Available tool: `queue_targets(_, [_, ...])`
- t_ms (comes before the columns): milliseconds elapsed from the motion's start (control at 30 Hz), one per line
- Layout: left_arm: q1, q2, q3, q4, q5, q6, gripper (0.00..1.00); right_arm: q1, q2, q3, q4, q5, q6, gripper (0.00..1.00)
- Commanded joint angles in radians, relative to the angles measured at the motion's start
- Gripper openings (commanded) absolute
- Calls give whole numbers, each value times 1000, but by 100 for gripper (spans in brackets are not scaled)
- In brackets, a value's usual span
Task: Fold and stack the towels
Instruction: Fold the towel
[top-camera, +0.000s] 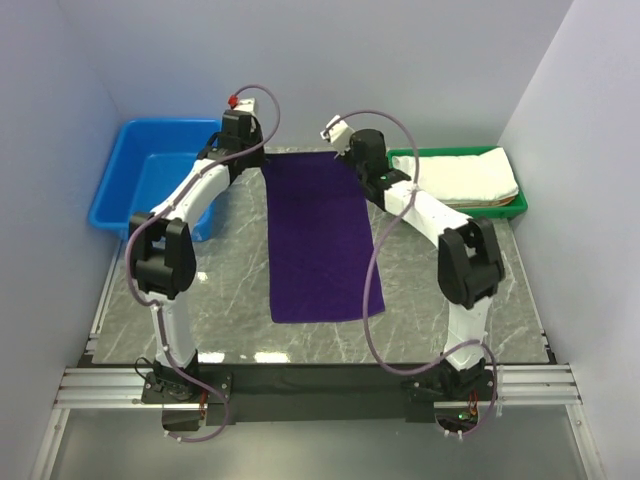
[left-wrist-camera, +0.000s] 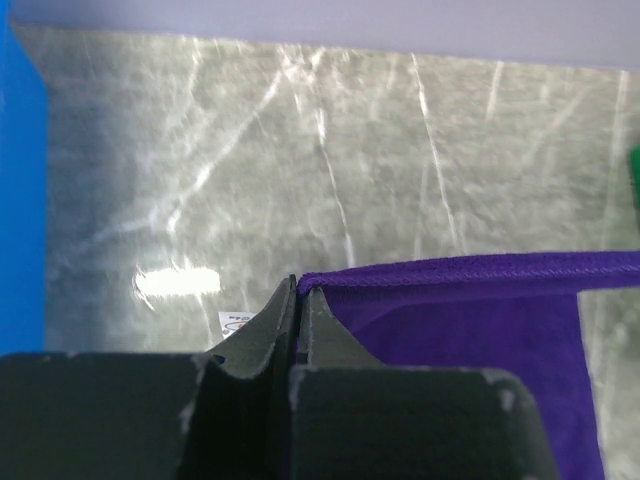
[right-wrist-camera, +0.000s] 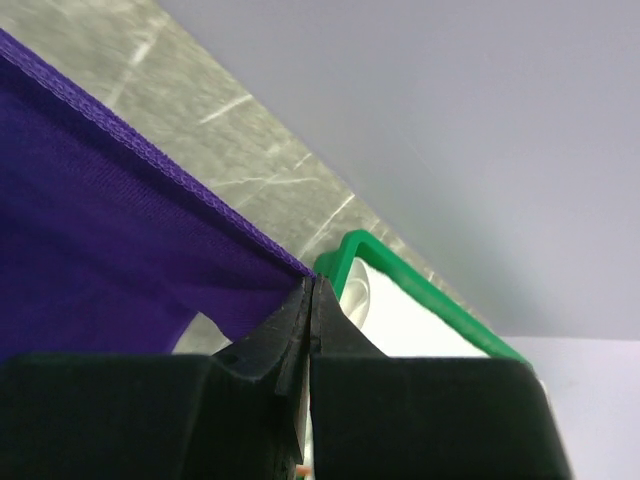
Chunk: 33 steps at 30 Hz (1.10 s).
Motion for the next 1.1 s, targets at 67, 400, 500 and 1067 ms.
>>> queue_targets(67, [40, -150, -122, -51, 20, -62, 1, -25, -174, -84, -169, -30, 106, 0])
queue_targets(400, [40, -351, -417, -123, 67, -172, 1, 60, -371, -303, -332, -7, 183, 0])
queue_targets(500, [39, -418, -490, -137, 96, -189, 1, 95, -431, -381, -352, 6, 207, 0])
queue_targets(1067, [-21, -706, -864, -101, 164, -300, 1, 156, -596, -575, -377, 129, 258, 0])
